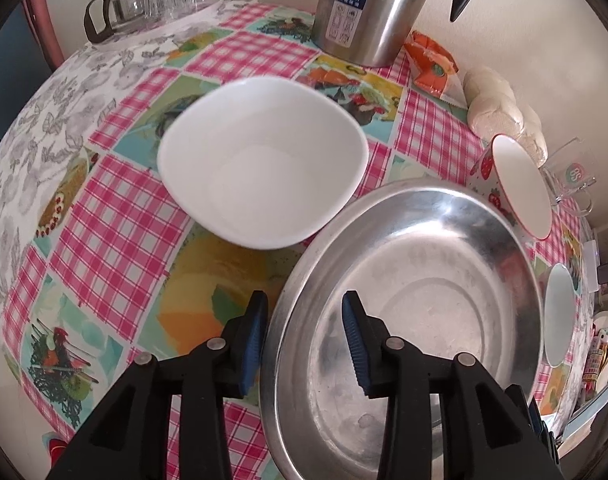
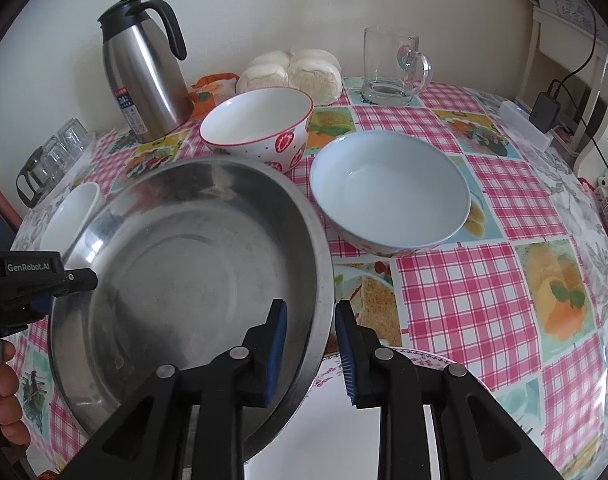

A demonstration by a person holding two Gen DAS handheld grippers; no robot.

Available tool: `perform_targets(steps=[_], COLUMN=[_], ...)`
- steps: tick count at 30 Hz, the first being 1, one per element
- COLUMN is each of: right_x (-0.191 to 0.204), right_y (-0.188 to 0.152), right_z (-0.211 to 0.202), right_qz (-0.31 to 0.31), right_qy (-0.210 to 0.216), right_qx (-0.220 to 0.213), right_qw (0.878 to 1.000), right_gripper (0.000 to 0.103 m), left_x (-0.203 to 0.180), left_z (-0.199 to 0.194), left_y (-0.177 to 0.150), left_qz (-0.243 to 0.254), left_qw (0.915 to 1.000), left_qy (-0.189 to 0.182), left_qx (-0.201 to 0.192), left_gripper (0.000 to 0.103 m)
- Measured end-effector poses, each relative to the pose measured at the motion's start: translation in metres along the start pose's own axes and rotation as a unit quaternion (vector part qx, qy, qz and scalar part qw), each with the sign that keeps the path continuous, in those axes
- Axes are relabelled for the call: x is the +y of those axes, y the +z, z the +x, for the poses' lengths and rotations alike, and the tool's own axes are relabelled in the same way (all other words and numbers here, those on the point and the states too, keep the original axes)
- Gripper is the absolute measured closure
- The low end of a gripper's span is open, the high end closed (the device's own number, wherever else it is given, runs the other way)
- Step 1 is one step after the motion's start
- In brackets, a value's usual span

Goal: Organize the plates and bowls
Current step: 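Open both tools to release the steel basin rim, then move both tools toward the pink-floral-rimmed white plate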

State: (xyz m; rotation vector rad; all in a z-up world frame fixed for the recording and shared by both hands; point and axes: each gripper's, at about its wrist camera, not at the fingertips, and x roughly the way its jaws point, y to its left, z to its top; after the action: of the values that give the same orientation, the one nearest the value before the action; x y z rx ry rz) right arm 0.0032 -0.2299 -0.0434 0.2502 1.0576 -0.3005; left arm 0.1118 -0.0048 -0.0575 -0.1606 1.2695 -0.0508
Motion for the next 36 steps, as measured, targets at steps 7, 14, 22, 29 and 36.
perform_targets(steps=[7,14,22,29,36], right_x=[-0.004,-0.004,-0.003,-0.007,-0.017], right_y=[0.001,0.002,0.001,0.0,0.0], right_z=[-0.007,-0.01,-0.01,-0.013,-0.023], right_qz=[0.012,0.013,0.004,0.006,0.022], right_qy=[0.005,0.006,-0.005,-0.001,0.022], right_qx=[-0.013,-0.023,-0.028,-0.036,-0.044], right_qw=[1.0,1.0,1.0,0.999,0.999], right_gripper=[0.075,0.042,0.02,0.0,0.0], left_x=[-0.003,-0.013,-0.019,-0.025,-0.043], left_z=[-0.016,-0.017,-0.019,-0.031,-0.062], left_y=[-0.001,-0.005,-0.008,-0.011,-0.021], left_qz=[0.015,0.048,0.077,0.095,0.134], left_qw=[0.9997,0.9978,0.9943,0.9909,0.975], left_qy=[0.001,0.028,0.047,0.021,-0.038], left_qx=[-0.022,-0.035,-0.056,-0.093,-0.173], left_gripper=[0.039,0.02,0.01,0.009,0.008])
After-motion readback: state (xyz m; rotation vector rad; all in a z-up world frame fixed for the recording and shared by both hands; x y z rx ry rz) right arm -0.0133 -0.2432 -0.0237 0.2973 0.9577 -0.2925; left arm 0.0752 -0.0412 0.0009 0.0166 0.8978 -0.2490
